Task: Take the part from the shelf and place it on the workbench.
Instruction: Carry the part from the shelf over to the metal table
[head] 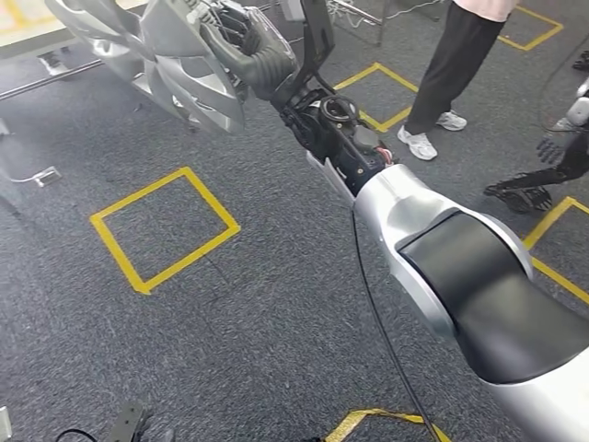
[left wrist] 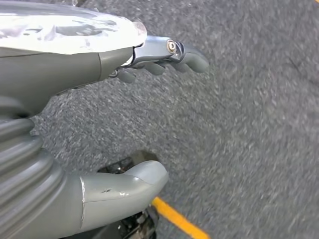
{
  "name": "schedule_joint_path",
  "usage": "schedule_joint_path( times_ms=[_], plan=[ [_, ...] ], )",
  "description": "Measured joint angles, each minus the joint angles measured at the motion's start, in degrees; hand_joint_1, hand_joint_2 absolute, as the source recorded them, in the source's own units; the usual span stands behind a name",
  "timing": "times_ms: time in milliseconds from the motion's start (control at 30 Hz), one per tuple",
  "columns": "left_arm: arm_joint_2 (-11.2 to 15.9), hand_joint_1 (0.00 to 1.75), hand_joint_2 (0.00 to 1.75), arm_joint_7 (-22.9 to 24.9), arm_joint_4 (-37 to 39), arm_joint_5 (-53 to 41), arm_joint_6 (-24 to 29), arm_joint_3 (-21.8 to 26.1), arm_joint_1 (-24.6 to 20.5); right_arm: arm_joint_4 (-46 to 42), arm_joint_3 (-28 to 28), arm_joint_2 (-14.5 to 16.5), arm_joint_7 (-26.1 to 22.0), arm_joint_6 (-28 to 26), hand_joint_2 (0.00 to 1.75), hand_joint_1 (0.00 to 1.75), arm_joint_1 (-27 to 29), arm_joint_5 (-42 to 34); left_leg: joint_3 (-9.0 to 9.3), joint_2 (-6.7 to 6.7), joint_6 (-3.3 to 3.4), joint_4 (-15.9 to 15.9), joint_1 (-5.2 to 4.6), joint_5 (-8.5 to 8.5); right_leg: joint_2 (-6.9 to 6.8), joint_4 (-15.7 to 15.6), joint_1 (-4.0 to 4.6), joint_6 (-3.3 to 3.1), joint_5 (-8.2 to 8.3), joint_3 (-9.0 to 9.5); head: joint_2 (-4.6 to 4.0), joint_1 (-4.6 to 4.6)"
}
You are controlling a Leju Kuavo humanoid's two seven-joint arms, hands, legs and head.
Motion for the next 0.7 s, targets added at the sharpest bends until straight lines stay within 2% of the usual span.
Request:
schedule_joint_path(
  times_ms=[33,67,100,133,167,200,233,300,333,400,467,500,533,567,600,667,700],
  plan=[
    [0.0,0.0,1.75,0.0,0.0,0.0,-0.1,0.0,0.0,0.0,0.0,-0.1,0.0,0.0,1.75,1.75,0.2,0.0,0.09,-0.79,0.08,0.0,-0.06,-0.08,0.25,1.9,0.02,-0.07,0.09,-1.38,0.0,0.07],
    [0.0,0.0,1.75,0.1,0.0,-0.1,-0.3,0.0,0.0,0.0,0.0,-0.2,0.0,0.0,1.75,1.75,0.3,0.0,0.2,-1.57,0.11,0.1,-0.1,-0.18,0.38,1.4,0.03,-0.25,1.41,-1.69,0.0,0.12],
    [-0.1,0.0,1.75,0.3,0.0,-0.1,-0.5,0.0,0.0,0.0,0.0,-0.3,0.0,0.0,1.75,1.75,0.3,0.0,0.31,-2.33,0.08,0.2,-0.11,-0.29,0.54,-1.4,0.06,-0.53,3.68,-0.92,0.0,0.24],
    [-0.1,0.0,1.75,0.4,0.0,0.0,-0.8,0.0,0.0,0.0,0.0,-0.3,0.0,0.0,1.75,1.75,0.3,0.0,0.38,-3.04,-0.02,0.4,-0.1,-0.41,0.97,-5.5,0.11,-0.9,6.34,0.48,0.0,0.43],
    [-0.1,0.0,1.75,0.6,0.0,0.0,-1.1,0.0,0.0,-0.1,0.0,-0.4,0.1,0.0,1.75,1.75,0.3,0.0,0.37,-3.63,-0.18,0.6,-0.16,-0.55,1.62,-9.5,0.14,-1.27,8.36,1.96,0.0,0.52],
    [-0.1,0.0,1.75,0.8,0.0,0.0,-1.3,0.0,0.0,-0.1,0.0,-0.4,0.1,-0.1,1.75,1.75,0.2,0.0,0.26,-4.11,-0.38,0.8,-0.15,-0.64,2.19,-12.6,0.15,-1.52,9.51,3.3,0.0,0.54],
    [-0.1,0.0,1.75,0.8,0.0,0.0,-1.5,0.0,0.1,-0.1,0.0,-0.4,0.2,-0.1,1.75,1.75,0.3,0.0,0.11,-4.5,-0.67,0.9,-0.07,-0.65,2.65,-14.3,0.25,-1.71,9.88,4.09,0.0,0.47],
    [0.0,0.0,1.75,0.9,0.0,0.1,-1.6,0.0,0.2,-0.1,0.0,-0.4,0.2,0.0,1.75,1.75,0.3,0.0,-0.06,-5.15,-1.33,0.7,0.04,-0.49,2.52,-15.2,0.22,-1.91,9.69,4.86,0.0,0.31],
    [0.0,0.0,1.75,0.9,0.0,0.1,-1.6,0.0,0.3,-0.1,0.1,-0.4,0.2,0.0,1.75,1.75,0.3,0.0,-0.06,-4.94,-1.64,0.7,0.0,-0.59,2.24,-15.5,0.14,-2.11,9.82,5.11,0.0,0.32],
    [0.1,0.0,1.75,1.0,0.0,0.2,-1.7,0.0,0.3,-0.2,0.0,-0.3,0.3,-0.2,1.75,1.75,0.2,0.0,-1.21,-2.87,-2.28,3.5,-0.17,-2.4,1.58,-16.2,-0.3,-2.56,10.11,5.76,0.0,-0.08],
    [0.2,0.0,1.75,1.0,0.0,0.3,-1.9,0.0,0.2,-0.2,0.0,-0.4,0.5,-0.7,1.75,1.75,0.1,0.0,-4.73,-0.26,-2.97,10.9,0.18,-5.95,1.16,-16.5,-0.38,-2.77,10.17,5.98,0.0,-0.63],
    [0.2,0.0,1.75,1.1,0.0,0.4,-1.9,0.0,0.2,-0.2,0.0,-0.4,0.6,-1.1,1.75,1.75,0.2,0.0,-6.65,0.34,-3.3,14.8,0.43,-7.27,1.02,-16.4,-0.41,-2.75,10.14,5.99,0.0,-0.78],
    [0.2,0.0,1.75,1.1,0.0,0.4,-1.9,0.0,0.2,-0.2,0.0,-0.4,0.7,-1.5,1.75,1.75,0.2,0.0,-7.91,0.64,-3.57,17.1,0.66,-7.7,0.9,-16.4,-0.47,-2.7,10.08,6.02,0.0,-0.85],
    [0.2,0.0,1.75,1.1,0.0,0.4,-1.9,0.0,0.2,-0.2,0.0,-0.4,0.9,-2.1,1.75,1.75,0.2,0.0,-8.05,0.79,-3.78,17.1,0.86,-7.01,0.79,-16.4,-0.56,-2.61,9.98,6.09,0.0,-0.91],
    [0.3,0.0,1.75,1.1,0.0,0.5,-1.8,0.0,0.2,-0.2,0.0,-0.4,1.1,-2.6,1.75,1.75,0.1,0.0,-6.94,0.9,-3.93,14.7,1.03,-5.34,0.71,-16.4,-0.67,-2.45,9.84,6.23,0.0,-0.96],
    [0.5,0.0,1.75,1.1,0.0,0.6,-1.7,0.0,0.1,-0.1,0.0,-0.4,1.7,-3.3,1.75,1.75,-0.2,0.0,-2.69,1.39,-3.98,6.3,1.1,-1.47,0.59,-16.3,-0.72,-1.93,9.42,6.57,0.0,-1.12],
    [0.6,0.0,1.75,1.1,0.0,0.7,-1.6,0.0,0.1,-0.1,-0.1,-0.4,2.1,-3.4,1.75,1.75,-0.4,0.0,-0.96,1.6,-3.76,2.9,0.99,-0.4,0.55,-16.2,-0.64,-1.61,9.22,6.64,0.0,-1.2]
  ],
)
